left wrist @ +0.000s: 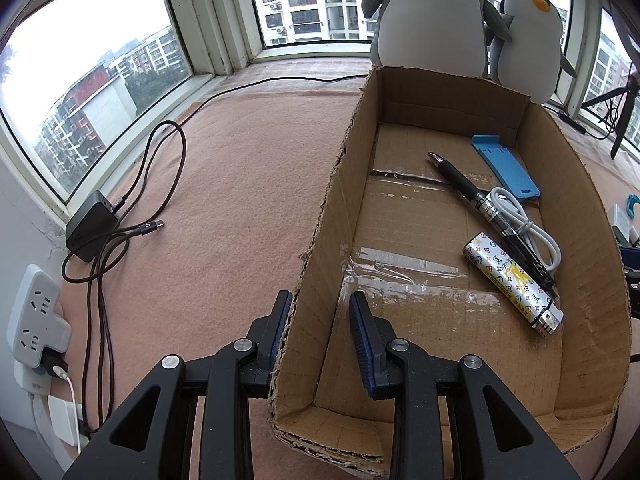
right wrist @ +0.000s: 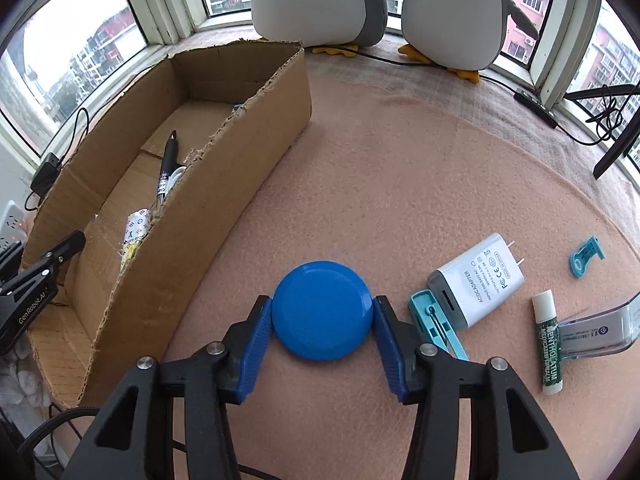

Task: Organize rigid objects
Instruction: 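Carry the blue round case with the right gripper into the box and release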

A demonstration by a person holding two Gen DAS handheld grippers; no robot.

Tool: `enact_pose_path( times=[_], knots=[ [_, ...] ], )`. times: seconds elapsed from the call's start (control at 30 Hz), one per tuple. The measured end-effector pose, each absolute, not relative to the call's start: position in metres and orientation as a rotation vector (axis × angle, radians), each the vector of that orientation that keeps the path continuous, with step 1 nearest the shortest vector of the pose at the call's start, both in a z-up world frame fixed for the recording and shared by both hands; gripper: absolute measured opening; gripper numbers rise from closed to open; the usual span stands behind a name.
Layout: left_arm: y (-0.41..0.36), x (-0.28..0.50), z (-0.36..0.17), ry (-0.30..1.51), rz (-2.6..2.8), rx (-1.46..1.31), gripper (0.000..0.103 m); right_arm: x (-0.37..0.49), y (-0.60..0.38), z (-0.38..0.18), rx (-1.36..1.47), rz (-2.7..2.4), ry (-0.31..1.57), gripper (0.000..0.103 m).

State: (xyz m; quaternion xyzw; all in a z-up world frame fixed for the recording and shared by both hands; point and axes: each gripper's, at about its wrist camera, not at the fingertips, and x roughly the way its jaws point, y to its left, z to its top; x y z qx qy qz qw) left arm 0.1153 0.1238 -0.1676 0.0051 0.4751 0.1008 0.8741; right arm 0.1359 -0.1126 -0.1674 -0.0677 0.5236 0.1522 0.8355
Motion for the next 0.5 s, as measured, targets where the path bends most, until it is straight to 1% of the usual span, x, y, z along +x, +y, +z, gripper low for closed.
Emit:
enact_pose_path(
  times=[0.27, 0.5],
  knots=[
    [0.124, 0.115, -0.168, 0.992, 0.210, 0.012, 0.031, 0.128, -0.117, -0.162, -0.115, 0.329, 1.095, 0.046],
    [0.123, 0.115, -0.168, 0.992, 0.210, 0.012, 0.031, 0.112, -0.123, -0.133, -0.095, 0.350, 1.038, 0.046]
  ],
)
